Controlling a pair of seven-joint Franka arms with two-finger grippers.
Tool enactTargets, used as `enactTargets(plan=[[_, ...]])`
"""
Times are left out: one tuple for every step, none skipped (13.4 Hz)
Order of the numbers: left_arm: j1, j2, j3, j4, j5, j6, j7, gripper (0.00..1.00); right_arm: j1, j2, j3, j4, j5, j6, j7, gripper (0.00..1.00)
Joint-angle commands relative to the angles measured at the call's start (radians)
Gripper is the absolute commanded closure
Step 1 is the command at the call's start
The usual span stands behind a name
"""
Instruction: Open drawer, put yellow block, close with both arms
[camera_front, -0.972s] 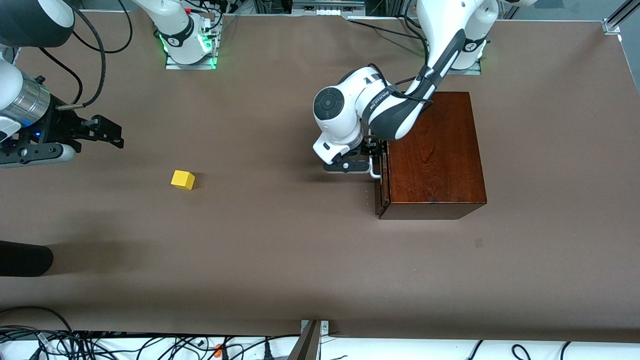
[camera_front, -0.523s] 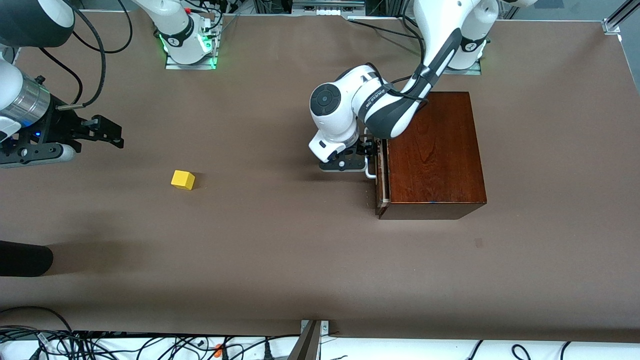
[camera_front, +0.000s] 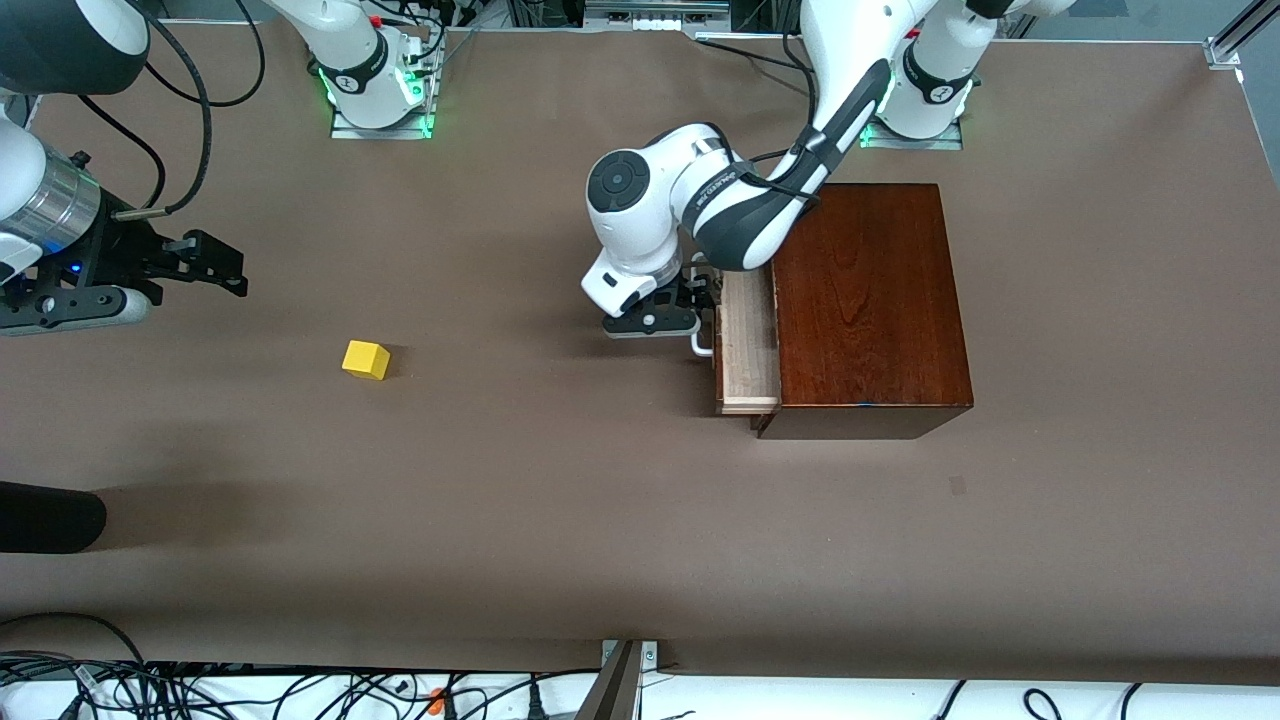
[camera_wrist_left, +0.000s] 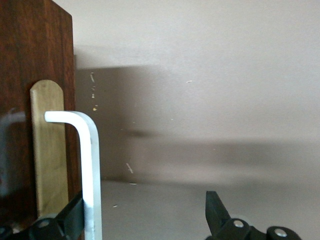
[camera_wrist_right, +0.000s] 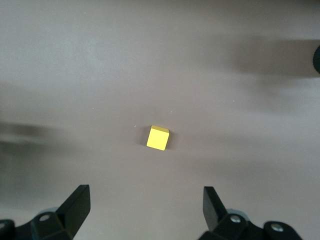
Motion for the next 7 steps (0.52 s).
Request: enactTargets(plan=[[-0.036,0.038,-0.009,0.077,-0.043,0.010,-0.017,0.00,-0.004,-0.011,0.002,-0.003,0.006,-0.006,0.004,0.00],[-0.036,0.038,-0.007,0.079,-0.043,0.010,-0.017,0.00,-0.004,-0.011,0.002,-0.003,0.006,-0.006,0.004,0.00],[-0.036,0.036,-0.009,0.079,-0.043,0.009,-0.015,0.00,-0.004,-0.011,0.002,-0.003,0.008,-0.006,0.004,0.00],[-0.036,0.033,-0.007,0.079,-0.043,-0.001,-0.012,0.00,-0.004,-0.011,0.002,-0.003,0.008,-0.006,0.004,0.00],[-0.031,0.023,-0.007,0.079,-0.040,-0.011,-0.009,0.00,-0.004,-0.011,0.002,-0.003,0.008,-0.008,0.004,0.00],[-0.027,0.009,-0.007,0.082,-0.038,-0.054,-0.003,0.00,-0.004,-0.011,0.002,-0.003,0.008,-0.008,0.004,0.00],[-0.027,-0.002,-0.006,0.105,-0.034,-0.120,0.004,0.00,-0.004,-0.011,0.002,-0.003,0.008,-0.008,0.004,0.00]])
